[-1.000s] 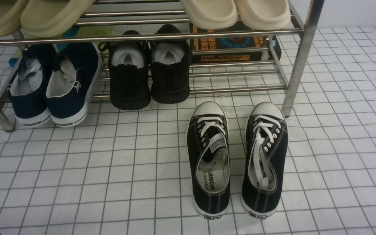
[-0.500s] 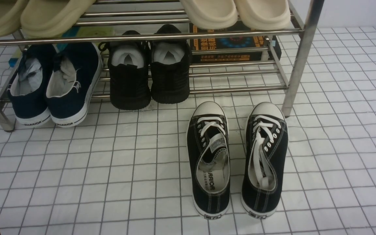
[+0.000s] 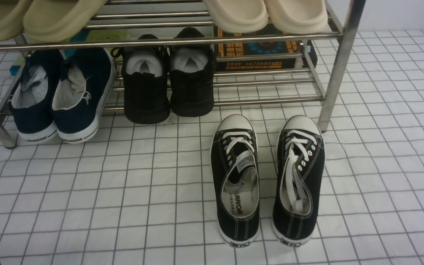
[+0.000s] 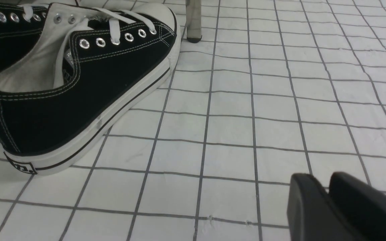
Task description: Take the shoes off the shelf with your hand from the white checkered tablecloth.
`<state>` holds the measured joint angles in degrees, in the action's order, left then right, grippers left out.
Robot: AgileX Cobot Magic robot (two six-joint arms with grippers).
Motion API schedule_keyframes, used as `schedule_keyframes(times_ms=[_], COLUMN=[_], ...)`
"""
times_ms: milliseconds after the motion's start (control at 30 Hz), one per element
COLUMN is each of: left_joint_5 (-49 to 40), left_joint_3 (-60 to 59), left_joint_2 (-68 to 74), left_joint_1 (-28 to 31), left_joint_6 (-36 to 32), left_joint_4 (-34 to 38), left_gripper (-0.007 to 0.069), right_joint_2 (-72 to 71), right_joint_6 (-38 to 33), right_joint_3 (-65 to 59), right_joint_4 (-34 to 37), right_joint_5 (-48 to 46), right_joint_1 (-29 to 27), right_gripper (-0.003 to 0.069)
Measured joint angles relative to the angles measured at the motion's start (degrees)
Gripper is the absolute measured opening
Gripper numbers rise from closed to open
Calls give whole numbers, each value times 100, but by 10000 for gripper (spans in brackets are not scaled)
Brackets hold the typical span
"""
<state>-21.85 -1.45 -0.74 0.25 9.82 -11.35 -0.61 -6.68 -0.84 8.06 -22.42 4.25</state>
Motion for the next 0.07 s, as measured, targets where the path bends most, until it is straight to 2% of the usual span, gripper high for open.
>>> schedule_keyframes(times_ms=[67], left_joint_5=[0], left_joint_3=[0], left_joint_2=[0], left_joint_1=[0], left_joint_6=[0], left_joint_4=[0], left_gripper=[240], right_joint_2=[0], right_joint_6=[0], right_joint_3=[0], right_joint_4=[0], right_joint_5=[0], right_joint_1=[0], right_gripper=[120])
